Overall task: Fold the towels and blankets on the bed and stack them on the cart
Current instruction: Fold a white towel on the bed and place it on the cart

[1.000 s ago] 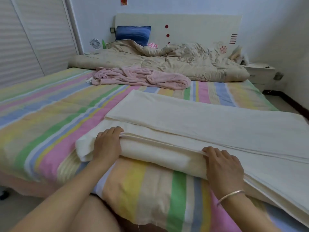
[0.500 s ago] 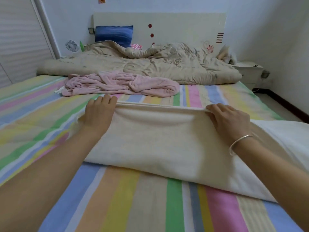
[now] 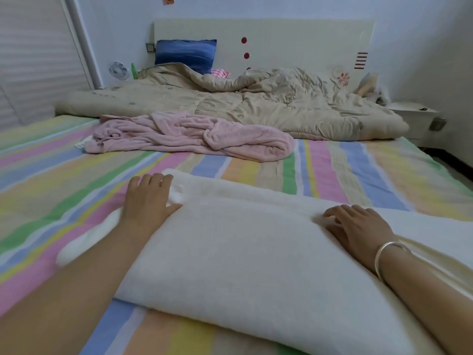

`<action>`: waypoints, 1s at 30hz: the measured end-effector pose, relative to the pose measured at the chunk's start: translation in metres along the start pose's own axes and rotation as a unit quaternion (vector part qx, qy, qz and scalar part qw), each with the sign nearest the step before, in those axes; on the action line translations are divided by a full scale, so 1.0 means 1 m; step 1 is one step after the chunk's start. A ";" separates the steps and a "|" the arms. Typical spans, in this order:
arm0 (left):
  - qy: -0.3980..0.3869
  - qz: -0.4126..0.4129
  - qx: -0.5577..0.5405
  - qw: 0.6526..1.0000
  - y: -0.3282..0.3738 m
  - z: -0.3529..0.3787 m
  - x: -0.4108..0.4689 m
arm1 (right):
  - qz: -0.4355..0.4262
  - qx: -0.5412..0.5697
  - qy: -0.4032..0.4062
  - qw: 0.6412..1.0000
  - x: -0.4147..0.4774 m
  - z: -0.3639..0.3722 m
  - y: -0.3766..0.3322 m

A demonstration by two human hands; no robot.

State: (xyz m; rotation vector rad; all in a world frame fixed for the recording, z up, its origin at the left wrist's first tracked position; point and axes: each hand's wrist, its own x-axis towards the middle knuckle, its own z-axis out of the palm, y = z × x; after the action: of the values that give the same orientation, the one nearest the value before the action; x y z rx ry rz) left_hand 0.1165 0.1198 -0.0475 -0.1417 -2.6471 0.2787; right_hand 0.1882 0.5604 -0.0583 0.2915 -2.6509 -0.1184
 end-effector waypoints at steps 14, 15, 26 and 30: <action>-0.133 0.011 -0.166 0.977 -0.015 -0.014 -0.032 | 0.047 0.103 -0.232 0.966 -0.013 -0.054 -0.193; -0.200 -0.019 -0.149 0.968 -0.025 -0.013 -0.034 | 0.038 0.106 -0.234 0.966 -0.013 -0.051 -0.190; -0.175 0.012 -0.273 0.946 0.066 -0.086 -0.091 | 0.063 0.128 -0.260 0.955 -0.044 -0.075 -0.164; -0.168 0.062 -0.272 0.945 0.128 -0.109 -0.119 | 0.105 0.082 -0.175 0.976 -0.106 -0.099 -0.135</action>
State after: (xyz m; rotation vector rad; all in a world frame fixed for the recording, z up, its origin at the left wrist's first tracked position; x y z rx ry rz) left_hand 0.2791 0.2461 -0.0340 -0.4773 -2.9910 -0.4392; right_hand 0.3503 0.4496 -0.0352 0.0429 -3.0286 0.1306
